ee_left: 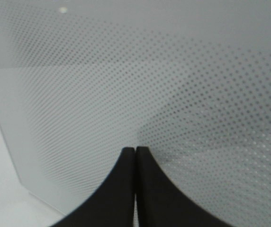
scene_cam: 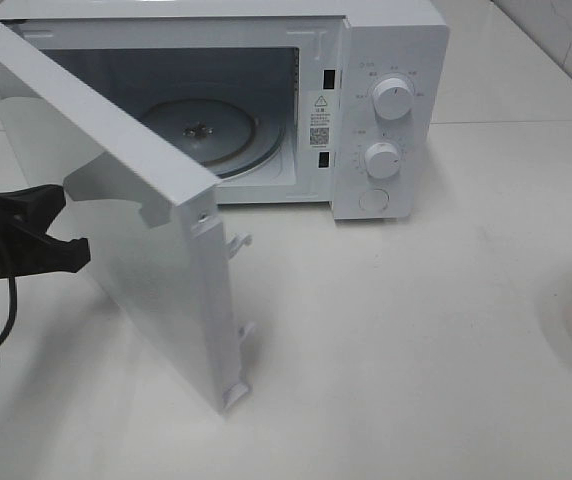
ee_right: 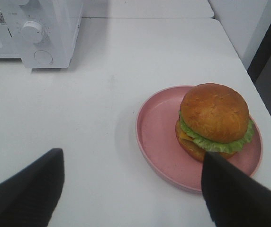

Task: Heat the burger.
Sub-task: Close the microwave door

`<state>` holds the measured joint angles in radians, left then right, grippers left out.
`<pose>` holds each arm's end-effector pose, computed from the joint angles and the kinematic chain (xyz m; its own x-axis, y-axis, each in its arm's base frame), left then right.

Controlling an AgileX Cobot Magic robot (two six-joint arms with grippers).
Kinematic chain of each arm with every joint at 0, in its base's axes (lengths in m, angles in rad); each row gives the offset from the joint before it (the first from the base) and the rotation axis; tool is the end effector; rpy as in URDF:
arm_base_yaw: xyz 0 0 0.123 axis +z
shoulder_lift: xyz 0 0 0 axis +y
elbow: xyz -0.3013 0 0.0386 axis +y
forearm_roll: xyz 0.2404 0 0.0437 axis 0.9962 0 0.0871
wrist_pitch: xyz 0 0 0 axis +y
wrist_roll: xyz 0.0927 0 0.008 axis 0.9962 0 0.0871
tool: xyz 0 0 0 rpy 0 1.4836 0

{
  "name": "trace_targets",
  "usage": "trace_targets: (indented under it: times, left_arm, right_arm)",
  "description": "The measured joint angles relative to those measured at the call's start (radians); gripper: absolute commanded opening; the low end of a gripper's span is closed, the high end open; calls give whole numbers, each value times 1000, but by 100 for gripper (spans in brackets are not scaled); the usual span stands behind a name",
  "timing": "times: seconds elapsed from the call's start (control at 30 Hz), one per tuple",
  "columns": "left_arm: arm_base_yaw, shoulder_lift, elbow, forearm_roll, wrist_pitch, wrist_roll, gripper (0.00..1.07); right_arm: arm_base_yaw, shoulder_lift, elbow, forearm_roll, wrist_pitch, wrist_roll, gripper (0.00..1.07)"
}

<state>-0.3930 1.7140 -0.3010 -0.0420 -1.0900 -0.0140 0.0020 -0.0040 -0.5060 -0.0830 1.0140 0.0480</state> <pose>0.2346 -0.0935 0.1633 -0.2277 0.0582 -0.9720 0.3418 0.9395 -0.0238 -0.0281 -0.0066 0.2784 -0.4032 0.0032 -0.9151 0.0640 0.9976 -0.0247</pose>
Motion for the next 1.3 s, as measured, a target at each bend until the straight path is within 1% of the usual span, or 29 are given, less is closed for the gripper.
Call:
trace_targets:
  times: [0.1,0.13,0.2,0.27,0.37,0.4,0.47,0.5,0.53,0.6,0.63,0.67,0.7,0.77,0.8,0.83,0.87,0.93,0.97,1.03,1.13,1.2,1.3]
  left_arm:
    - [-22,13,-20,-8,2,0,0]
    - [-48,26,-44,-12,6,1,0]
    - [-58,31,-55,-15,7,1,0]
    - [-90,45,-89,-32,18,1,0]
    - [-106,54,-115,-41,33,1,0]
    - [-120,65,-147,-54,57,1,0]
    - [-127,72,-164,-60,69,2,0]
    - [-141,82,-194,-65,95,6,0]
    - [-141,82,-194,-65,95,6,0]
    - [-156,91,-244,-68,129,14,0]
    - [-156,91,-244,-68,129,14,0]
    - [-161,97,-280,-76,149,25,0]
    - [-161,97,-280,-76,149,25,0]
    - [-164,114,-329,-85,183,27,0]
    - [-164,114,-329,-85,183,27,0]
    - [-164,125,-357,-88,203,28,0]
    - [-164,125,-357,-88,203,28,0]
    - [-164,142,-399,-91,233,31,0]
    - [-164,142,-399,-91,233,31,0]
    - [-164,168,-455,-93,264,31,0]
    - [-164,175,-470,-93,275,31,0]
    - [-168,199,-515,-87,308,32,0]
    - [-173,205,-524,-81,315,32,0]
  right_arm:
    - [0,0,0,0,0,0,76]
    - [0,0,0,0,0,0,76]
    - [0,0,0,0,0,0,76]
    - [0,0,0,0,0,0,76]
    - [0,0,0,0,0,0,76]
    - [0,0,0,0,0,0,76]
    - [0,0,0,0,0,0,76]
    - [0,0,0,0,0,0,76]
    - [0,0,0,0,0,0,76]
    - [0,0,0,0,0,0,76]
    - [0,0,0,0,0,0,76]
    - [0,0,0,0,0,0,76]
    - [0,0,0,0,0,0,76]
    - [0,0,0,0,0,0,76]
    - [0,0,0,0,0,0,76]
    - [0,0,0,0,0,0,76]
    - [0,0,0,0,0,0,76]
    - [0,0,0,0,0,0,76]
    - [0,0,0,0,0,0,76]
    - [0,0,0,0,0,0,76]
    - [0,0,0,0,0,0,76]
    - [0,0,0,0,0,0,76]
    - [0,0,0,0,0,0,76]
